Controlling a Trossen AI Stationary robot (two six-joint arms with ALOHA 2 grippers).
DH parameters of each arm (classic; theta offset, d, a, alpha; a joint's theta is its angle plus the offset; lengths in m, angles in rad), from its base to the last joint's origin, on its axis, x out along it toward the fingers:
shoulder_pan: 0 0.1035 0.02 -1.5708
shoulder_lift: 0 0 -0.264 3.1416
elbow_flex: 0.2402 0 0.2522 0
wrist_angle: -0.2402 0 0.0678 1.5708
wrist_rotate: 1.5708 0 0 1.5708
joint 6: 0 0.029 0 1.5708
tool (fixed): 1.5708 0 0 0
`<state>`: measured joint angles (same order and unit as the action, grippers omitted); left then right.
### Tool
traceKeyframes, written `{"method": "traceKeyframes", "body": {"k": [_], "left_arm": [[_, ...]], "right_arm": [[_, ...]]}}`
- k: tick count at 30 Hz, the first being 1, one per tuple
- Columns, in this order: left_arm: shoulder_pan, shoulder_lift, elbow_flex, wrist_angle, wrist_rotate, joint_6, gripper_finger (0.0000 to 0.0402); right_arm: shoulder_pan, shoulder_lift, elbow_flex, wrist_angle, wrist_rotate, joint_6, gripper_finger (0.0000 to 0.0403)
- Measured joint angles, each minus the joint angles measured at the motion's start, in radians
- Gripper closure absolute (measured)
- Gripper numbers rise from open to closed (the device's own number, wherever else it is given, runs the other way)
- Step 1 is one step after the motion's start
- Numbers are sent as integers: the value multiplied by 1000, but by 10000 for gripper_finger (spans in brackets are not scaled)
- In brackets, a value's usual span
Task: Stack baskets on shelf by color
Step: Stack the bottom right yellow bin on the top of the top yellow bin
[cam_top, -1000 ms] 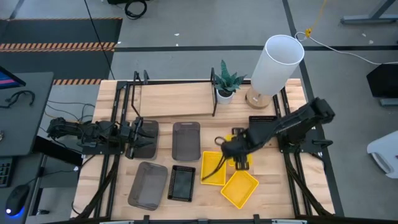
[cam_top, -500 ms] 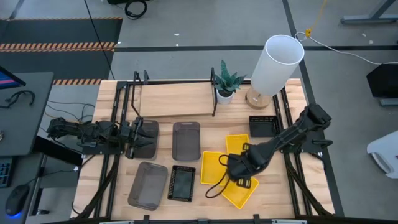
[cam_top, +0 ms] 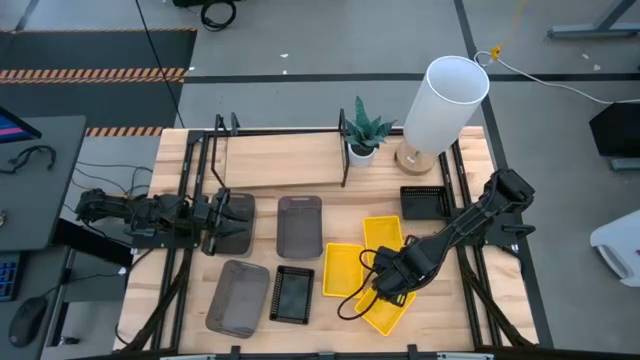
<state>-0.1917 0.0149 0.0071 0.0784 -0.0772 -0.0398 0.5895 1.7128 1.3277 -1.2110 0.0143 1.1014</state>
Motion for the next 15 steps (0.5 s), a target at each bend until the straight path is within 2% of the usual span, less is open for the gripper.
{"method": "traceKeyframes", "body": {"k": [15], "left_arm": [[0, 0, 0, 0, 0, 0, 285]], "right_arm": [[72, -1, -55, 26, 8, 187, 169]]}}
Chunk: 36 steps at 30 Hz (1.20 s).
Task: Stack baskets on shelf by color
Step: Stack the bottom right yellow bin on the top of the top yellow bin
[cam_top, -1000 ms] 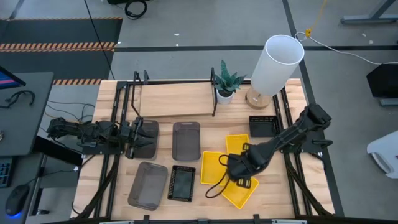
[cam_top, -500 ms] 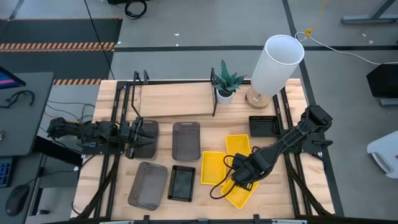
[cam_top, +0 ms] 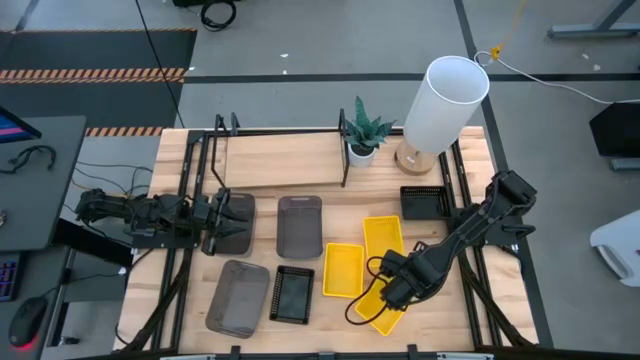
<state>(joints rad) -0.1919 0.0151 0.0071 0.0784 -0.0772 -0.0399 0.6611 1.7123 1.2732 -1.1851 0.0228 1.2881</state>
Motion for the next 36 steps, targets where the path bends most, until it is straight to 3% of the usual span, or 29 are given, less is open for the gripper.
{"method": "traceKeyframes", "body": {"k": [9, 20, 36], "left_arm": [[0, 0, 0, 0, 0, 0, 285], [0, 0, 0, 0, 0, 0, 285], [0, 0, 0, 0, 0, 0, 285]], "right_arm": [[7, 3, -4, 53, 14, 59, 169], [47, 4, -114, 160, 8, 150, 170], [50, 5, -284, 297, 21, 73, 181]]}}
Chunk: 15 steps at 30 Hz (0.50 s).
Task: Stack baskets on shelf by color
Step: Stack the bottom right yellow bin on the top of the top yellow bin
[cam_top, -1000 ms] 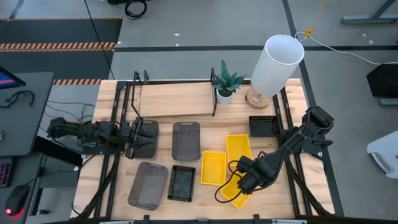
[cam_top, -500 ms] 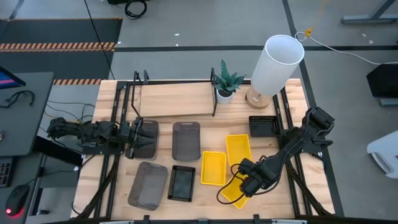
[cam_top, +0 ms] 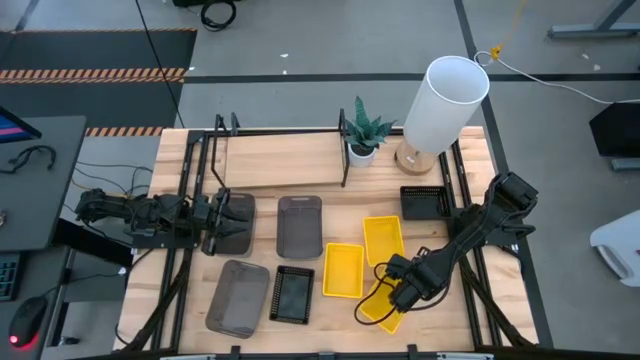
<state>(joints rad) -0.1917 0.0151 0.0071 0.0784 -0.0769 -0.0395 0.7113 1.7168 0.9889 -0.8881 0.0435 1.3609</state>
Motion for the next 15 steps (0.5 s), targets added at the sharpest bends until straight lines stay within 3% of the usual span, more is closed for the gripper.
{"method": "traceKeyframes", "body": {"k": [15], "left_arm": [[0, 0, 0, 0, 0, 0, 285]], "right_arm": [[27, 0, -26, -15, -100, -113, 251]]}}
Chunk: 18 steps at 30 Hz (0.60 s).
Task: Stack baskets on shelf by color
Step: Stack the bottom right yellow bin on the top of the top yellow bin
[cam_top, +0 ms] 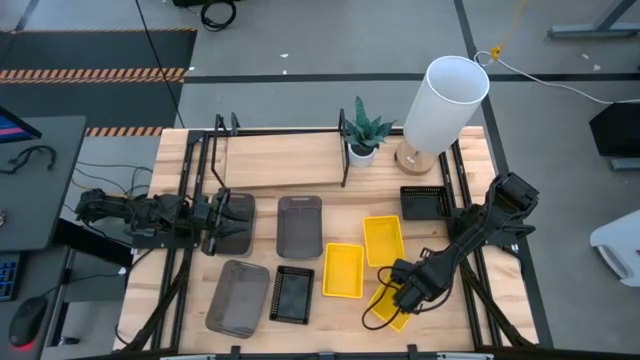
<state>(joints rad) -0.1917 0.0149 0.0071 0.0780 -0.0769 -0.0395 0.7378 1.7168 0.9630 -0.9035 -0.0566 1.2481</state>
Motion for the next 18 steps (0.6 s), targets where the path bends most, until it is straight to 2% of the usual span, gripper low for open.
{"method": "traceKeyframes", "body": {"k": [6, 18], "left_arm": [[0, 0, 0, 0, 0, 0, 285], [0, 0, 0, 0, 0, 0, 285]], "right_arm": [[2, 0, 0, -16, -7, -50, 288], [2, -39, 3, -31, -49, -60, 395]]}}
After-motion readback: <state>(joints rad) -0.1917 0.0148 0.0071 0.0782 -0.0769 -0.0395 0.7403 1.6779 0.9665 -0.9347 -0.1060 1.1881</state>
